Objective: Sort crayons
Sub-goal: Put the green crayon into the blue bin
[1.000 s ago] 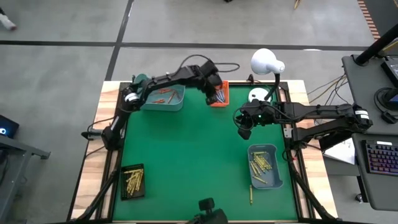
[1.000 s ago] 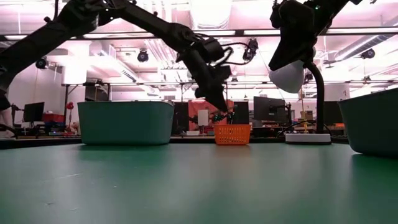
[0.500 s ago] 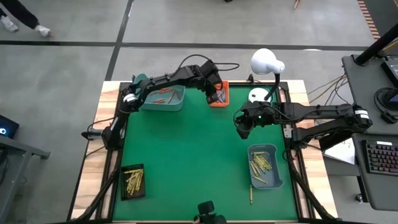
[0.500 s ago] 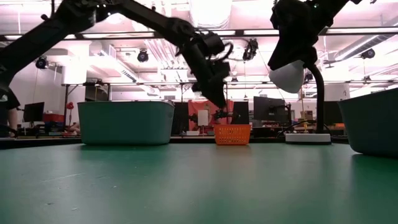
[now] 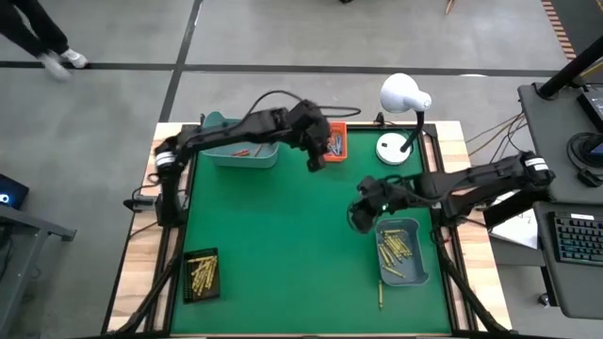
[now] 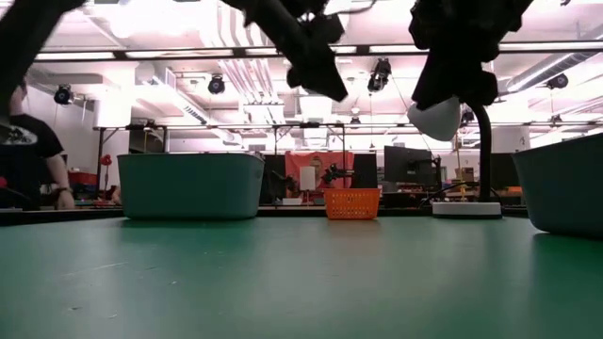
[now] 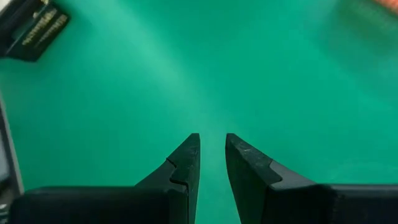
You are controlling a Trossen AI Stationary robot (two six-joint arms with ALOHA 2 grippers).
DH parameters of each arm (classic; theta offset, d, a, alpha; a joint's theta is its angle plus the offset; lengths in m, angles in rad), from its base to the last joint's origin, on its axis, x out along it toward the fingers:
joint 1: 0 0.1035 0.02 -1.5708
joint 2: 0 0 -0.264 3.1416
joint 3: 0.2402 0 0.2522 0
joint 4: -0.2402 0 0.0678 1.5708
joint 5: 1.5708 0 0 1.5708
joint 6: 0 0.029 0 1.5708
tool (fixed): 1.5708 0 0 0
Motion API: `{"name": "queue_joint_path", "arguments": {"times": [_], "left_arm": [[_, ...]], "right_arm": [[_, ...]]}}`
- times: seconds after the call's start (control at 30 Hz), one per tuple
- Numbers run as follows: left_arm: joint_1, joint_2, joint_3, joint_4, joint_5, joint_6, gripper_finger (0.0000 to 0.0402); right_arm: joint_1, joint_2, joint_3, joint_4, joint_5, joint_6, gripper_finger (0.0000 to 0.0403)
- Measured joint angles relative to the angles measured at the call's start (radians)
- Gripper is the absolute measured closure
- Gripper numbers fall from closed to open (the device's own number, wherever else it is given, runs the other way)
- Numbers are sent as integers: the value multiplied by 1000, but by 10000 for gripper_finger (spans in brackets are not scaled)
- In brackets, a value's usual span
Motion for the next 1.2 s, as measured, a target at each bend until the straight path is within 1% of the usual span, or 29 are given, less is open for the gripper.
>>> {"name": "queue_joint_path", "arguments": {"times": [0.17,0.3,0.47,0.6,0.8,0.87,0.97,1.1,1.2], "left_arm": [[-80,-185,-242,154,-5,-73,304],[-166,-326,-429,278,-64,-129,304],[-290,-472,-604,421,-165,-166,304],[-386,-560,-711,512,-223,-187,304],[-511,-661,-806,574,-240,-237,304],[-551,-679,-816,571,-249,-253,304],[-616,-696,-817,567,-293,-269,304],[-692,-701,-817,565,-347,-268,304],[-733,-701,-817,563,-389,-266,304]], "right_arm": [[106,55,0,53,0,113,335],[196,112,29,80,-1,199,335],[298,214,125,79,-31,290,335],[363,321,238,54,-110,360,335],[465,512,440,-87,-219,452,335],[500,574,506,-153,-247,493,335],[561,653,582,-244,-270,556,335],[640,711,623,-355,-302,768,335],[702,714,615,-356,-304,948,335]]}}
